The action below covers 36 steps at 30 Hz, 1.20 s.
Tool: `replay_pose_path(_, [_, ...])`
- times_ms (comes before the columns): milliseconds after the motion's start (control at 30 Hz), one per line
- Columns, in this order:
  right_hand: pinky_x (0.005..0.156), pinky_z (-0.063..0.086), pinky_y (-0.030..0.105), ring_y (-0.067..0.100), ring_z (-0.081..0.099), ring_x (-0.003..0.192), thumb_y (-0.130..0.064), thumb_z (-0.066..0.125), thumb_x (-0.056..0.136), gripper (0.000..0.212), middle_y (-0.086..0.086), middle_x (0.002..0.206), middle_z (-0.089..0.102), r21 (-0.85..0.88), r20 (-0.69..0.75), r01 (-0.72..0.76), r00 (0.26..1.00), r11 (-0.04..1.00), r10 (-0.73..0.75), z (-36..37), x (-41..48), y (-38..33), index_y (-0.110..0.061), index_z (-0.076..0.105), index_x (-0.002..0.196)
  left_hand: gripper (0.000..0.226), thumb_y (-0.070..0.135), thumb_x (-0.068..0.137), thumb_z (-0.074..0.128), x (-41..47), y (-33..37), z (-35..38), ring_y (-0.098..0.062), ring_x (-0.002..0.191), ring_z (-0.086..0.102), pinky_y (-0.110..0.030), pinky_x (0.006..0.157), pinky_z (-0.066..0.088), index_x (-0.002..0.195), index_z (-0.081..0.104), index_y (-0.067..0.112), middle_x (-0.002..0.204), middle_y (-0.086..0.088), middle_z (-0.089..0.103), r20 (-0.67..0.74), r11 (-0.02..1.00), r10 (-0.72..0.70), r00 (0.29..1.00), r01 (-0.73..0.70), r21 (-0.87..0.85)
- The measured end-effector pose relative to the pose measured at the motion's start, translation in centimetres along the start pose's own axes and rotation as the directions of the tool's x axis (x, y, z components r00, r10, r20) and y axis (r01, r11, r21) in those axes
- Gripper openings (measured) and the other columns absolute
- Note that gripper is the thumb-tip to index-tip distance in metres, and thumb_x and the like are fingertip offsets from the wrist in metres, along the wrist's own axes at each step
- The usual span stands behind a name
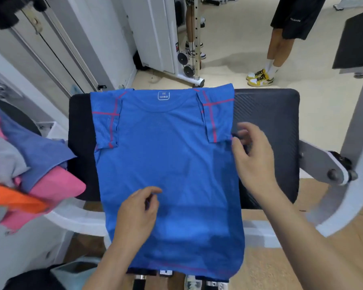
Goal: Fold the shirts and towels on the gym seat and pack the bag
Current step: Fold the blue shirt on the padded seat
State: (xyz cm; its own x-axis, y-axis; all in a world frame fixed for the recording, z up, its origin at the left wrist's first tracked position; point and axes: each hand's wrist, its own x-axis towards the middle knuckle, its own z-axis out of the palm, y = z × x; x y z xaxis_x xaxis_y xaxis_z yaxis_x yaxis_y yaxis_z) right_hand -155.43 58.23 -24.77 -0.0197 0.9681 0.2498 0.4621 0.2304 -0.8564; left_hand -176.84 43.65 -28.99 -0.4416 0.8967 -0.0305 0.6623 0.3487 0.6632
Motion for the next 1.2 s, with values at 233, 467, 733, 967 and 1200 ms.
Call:
replay_pose_path(233, [0.072, 0.047, 0.032, 0.016, 0.053, 0.081, -0.009, 0.067, 0.085, 0.031, 0.004, 0.099, 0.051, -0.054, 0.033, -0.454, 0.89, 0.89, 0.456, 1.0, -16.4, 6.5, -0.02, 0.05, 0.109, 0.019, 0.009, 0.086, 0.065, -7.0, -9.3, -0.5, -0.01, 0.076, 0.058, -0.022, 0.063, 0.038, 0.081, 0.057, 0.026, 0.082, 0.003, 0.06, 0.026, 0.963, -0.265, 0.964, 0.263, 0.065])
replay_pose_path(467, [0.088, 0.043, 0.04, 0.032, 0.048, 0.124, -0.019, 0.069, 0.088, 0.072, 0.015, 0.143, 0.04, 0.114, 0.036, -0.869, 0.487, 0.481, 0.872, 2.0, -23.3, 8.3, -0.015, 0.025, 0.145, 0.017, 0.012, 0.087, 0.066, -8.7, -15.6, -0.5, -0.025, 0.099, 0.053, -0.04, 0.084, 0.044, 0.098, 0.054, 0.015, 0.104, -0.006, 0.053, 0.028, 0.902, -0.433, 0.901, 0.432, 0.011])
replay_pose_path(733, [0.067, 0.042, 0.03, 0.023, 0.056, 0.096, -0.01, 0.057, 0.095, 0.045, 0.015, 0.125, 0.059, 0.251, -0.006, -0.897, 0.376, 0.365, 0.927, 3.6, -24.5, 7.2, -0.007, 0.042, 0.138, 0.01, 0.009, 0.093, 0.058, -8.7, -17.3, -0.8, -0.018, 0.103, 0.055, -0.03, 0.082, 0.04, 0.102, 0.058, 0.015, 0.108, -0.001, 0.058, 0.33, 0.795, -0.468, 0.82, 0.553, -0.248])
replay_pose_path(967, [0.072, 0.045, 0.033, 0.021, 0.058, 0.087, -0.014, 0.054, 0.097, 0.019, 0.014, 0.106, 0.064, 0.103, -0.057, -0.882, 0.457, 0.46, 0.888, 2.8, -25.1, 7.5, -0.001, 0.062, 0.109, 0.01, 0.003, 0.089, 0.063, -7.7, -18.6, -0.9, -0.023, 0.103, 0.058, -0.032, 0.085, 0.044, 0.093, 0.067, 0.012, 0.108, -0.006, 0.063, 0.425, 0.725, -0.48, 0.767, 0.62, -0.3])
replay_pose_path(1200, [0.049, 0.038, 0.031, 0.022, 0.055, 0.054, -0.016, 0.059, 0.094, 0.024, 0.013, 0.079, 0.063, -0.121, -0.068, -0.741, 0.67, 0.661, 0.739, 0.7, -25.3, 6.2, -0.016, 0.041, 0.109, 0.012, 0.006, 0.089, 0.066, -7.6, -18.7, -3.0, -0.015, 0.1, 0.062, -0.031, 0.085, 0.051, 0.096, 0.073, 0.014, 0.11, -0.001, 0.065, 0.426, 0.718, -0.474, 0.771, 0.618, -0.32])
